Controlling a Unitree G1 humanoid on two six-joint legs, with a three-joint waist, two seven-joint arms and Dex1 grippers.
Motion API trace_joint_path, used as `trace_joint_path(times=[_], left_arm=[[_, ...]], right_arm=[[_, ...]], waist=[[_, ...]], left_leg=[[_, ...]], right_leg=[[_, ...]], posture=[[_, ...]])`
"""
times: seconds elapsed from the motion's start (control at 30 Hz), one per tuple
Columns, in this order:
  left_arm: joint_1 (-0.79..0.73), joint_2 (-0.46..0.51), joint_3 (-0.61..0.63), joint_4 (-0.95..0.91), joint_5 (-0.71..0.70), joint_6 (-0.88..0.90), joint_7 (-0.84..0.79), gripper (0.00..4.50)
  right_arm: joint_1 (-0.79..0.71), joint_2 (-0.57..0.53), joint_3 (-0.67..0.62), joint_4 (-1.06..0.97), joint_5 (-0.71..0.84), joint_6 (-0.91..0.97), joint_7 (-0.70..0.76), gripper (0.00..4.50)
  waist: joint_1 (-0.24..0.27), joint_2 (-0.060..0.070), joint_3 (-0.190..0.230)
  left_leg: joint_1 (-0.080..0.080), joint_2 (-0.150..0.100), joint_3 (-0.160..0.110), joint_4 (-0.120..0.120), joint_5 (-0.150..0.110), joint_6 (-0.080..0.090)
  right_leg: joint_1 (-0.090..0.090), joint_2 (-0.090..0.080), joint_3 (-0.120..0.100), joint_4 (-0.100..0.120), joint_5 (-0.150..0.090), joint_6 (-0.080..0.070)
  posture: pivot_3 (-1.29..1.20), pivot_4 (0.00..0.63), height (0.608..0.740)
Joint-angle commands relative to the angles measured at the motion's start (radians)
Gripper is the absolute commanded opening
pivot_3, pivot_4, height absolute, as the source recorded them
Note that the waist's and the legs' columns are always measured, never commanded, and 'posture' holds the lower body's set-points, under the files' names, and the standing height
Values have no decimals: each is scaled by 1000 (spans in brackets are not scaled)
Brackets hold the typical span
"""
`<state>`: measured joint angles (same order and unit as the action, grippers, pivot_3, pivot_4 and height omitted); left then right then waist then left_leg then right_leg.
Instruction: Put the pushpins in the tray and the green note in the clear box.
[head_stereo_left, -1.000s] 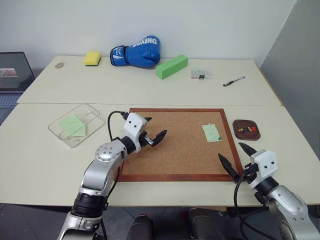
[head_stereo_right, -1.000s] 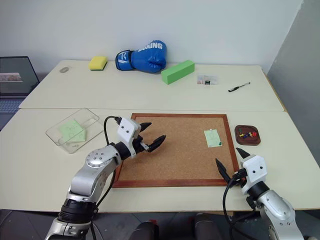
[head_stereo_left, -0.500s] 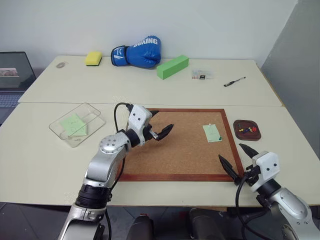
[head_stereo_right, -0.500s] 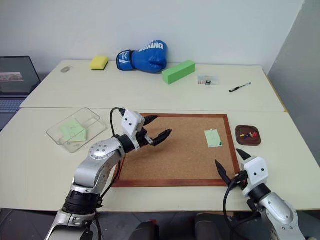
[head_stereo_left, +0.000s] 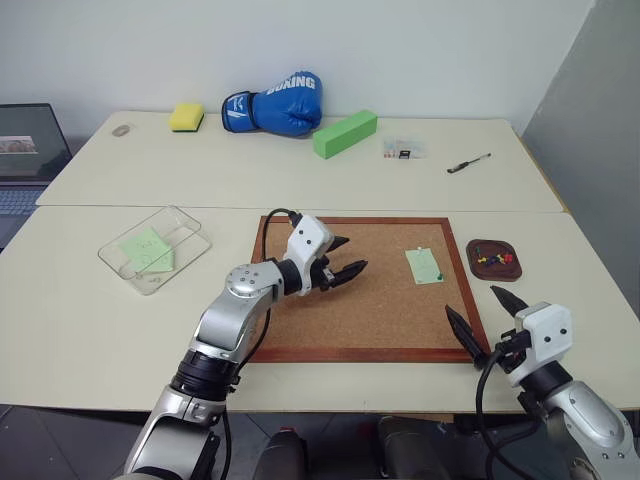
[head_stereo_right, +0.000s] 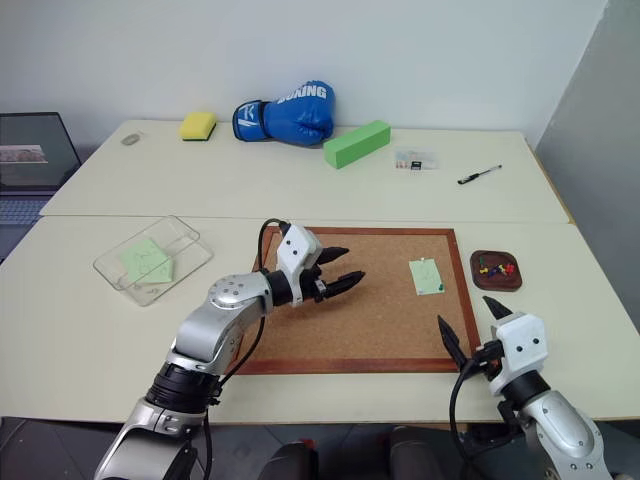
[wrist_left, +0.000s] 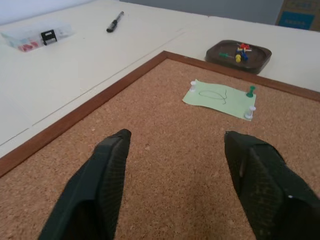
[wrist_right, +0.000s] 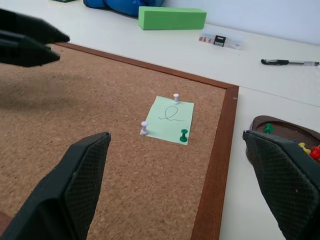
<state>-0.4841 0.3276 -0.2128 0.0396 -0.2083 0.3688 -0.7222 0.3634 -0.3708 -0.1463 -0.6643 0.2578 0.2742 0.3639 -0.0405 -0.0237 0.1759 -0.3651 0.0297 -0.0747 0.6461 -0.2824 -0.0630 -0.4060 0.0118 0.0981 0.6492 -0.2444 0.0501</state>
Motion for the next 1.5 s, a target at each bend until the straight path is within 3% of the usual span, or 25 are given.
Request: trace_joint_path(times=[0.03,0.43,0.8,1.2,1.5], left_arm=[[-21,-15,-12,17,19,-42,-11,2265],[-40,-44,-33,127,38,-68,-62,63],[-52,-75,-66,322,98,-170,-97,63],[-56,-84,-31,322,91,-168,-86,63],[-10,-79,-35,247,86,-128,-83,63]], right_arm=[[-31,-7,-18,-44,11,30,-14,4500],[-142,-15,-20,-2,4,142,-49,4500],[-383,-34,-4,197,-2,243,-47,4500],[-725,-12,65,581,-16,300,-21,4500],[-784,6,102,726,-54,227,-4,4500]], waist=[[0,0,0],[0,0,0],[1,1,-1],[3,2,-2],[-2,3,-2]], left_leg=[[0,0,0,0,0,0],[0,0,0,0,0,0],[0,-1,0,1,0,0],[0,-1,-1,1,1,1],[0,-1,0,0,1,1]], right_leg=[[0,0,0,0,0,0],[0,0,0,0,0,0],[1,0,0,0,0,0],[1,0,0,0,1,1],[1,0,1,0,1,1]], posture=[[0,150,740],[0,150,740],[0,150,740],[0,150,740],[0,150,740]])
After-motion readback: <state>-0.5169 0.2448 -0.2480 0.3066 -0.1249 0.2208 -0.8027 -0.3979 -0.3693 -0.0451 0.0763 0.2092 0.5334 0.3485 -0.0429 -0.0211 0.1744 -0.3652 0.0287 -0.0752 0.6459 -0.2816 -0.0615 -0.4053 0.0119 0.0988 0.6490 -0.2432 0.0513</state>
